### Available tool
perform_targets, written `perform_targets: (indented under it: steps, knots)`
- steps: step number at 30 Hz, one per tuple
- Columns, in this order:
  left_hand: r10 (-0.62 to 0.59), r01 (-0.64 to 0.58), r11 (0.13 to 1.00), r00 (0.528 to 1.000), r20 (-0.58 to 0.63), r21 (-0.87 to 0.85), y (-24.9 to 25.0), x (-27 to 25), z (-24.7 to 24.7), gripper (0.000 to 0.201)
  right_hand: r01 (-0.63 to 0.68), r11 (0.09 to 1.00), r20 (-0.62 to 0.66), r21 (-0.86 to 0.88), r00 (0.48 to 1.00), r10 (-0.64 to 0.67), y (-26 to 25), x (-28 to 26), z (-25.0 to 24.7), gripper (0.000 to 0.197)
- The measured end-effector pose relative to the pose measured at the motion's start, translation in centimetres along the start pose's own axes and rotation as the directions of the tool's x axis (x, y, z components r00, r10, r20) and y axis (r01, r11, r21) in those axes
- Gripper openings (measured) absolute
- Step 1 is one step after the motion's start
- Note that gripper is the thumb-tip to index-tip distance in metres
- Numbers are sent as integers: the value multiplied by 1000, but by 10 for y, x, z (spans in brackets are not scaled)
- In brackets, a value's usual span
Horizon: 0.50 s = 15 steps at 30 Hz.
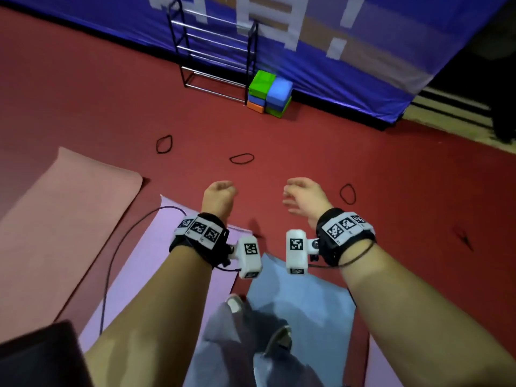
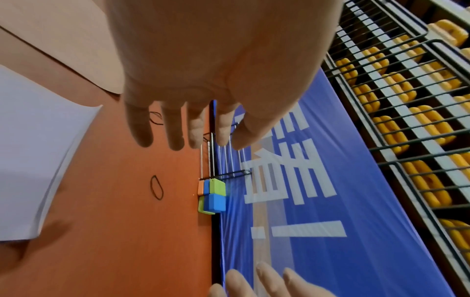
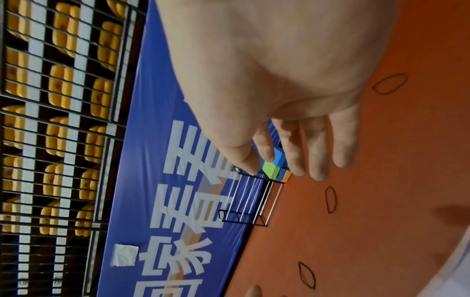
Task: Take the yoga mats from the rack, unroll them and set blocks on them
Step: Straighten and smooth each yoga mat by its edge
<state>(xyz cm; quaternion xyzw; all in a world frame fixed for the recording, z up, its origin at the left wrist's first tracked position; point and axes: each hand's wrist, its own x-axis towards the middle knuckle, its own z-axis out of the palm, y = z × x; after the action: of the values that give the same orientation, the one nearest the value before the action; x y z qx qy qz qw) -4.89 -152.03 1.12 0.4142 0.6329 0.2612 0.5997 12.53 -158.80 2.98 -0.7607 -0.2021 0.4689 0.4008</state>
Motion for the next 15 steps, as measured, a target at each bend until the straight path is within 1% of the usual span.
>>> perform_targets:
  steps: [3, 5, 7, 8, 10, 11, 13, 15]
  knots:
    - [-46, 45, 998, 998, -36, -36, 5, 53, 5, 28, -3, 999, 58, -52, 998, 7, -24, 46, 21, 20]
    - [-92, 92, 995, 996, -6, -36, 14, 86, 8, 24, -37, 996, 30, -77, 999, 40, -37, 75, 32, 20]
    - [-109, 109, 992, 994, 4, -59, 27, 120, 4, 24, -30, 995, 41, -97, 999, 34, -60, 103, 48, 18]
    - [-100, 99, 993, 995, -15, -70, 39, 140, -2, 26, -11, 993, 60, -115, 998, 18, -81, 125, 60, 17]
    - [-123, 120, 992, 989, -80, -39, 47, 164, -22, 28, -30, 985, 86, -170, 995, 45, -92, 152, 80, 17]
    - [-125, 120, 991, 987, -100, -54, 53, 172, -32, 28, -13, 985, 99, -174, 995, 30, -108, 154, 91, 17]
    - [-127, 113, 989, 981, -149, -99, 72, 192, -59, 26, 40, 984, 173, -176, 985, -9, -139, 165, 123, 16]
    - [-158, 125, 978, 968, -197, -169, 87, 205, -88, 21, 55, 979, 243, -197, 970, -5, -164, 173, 151, 15]
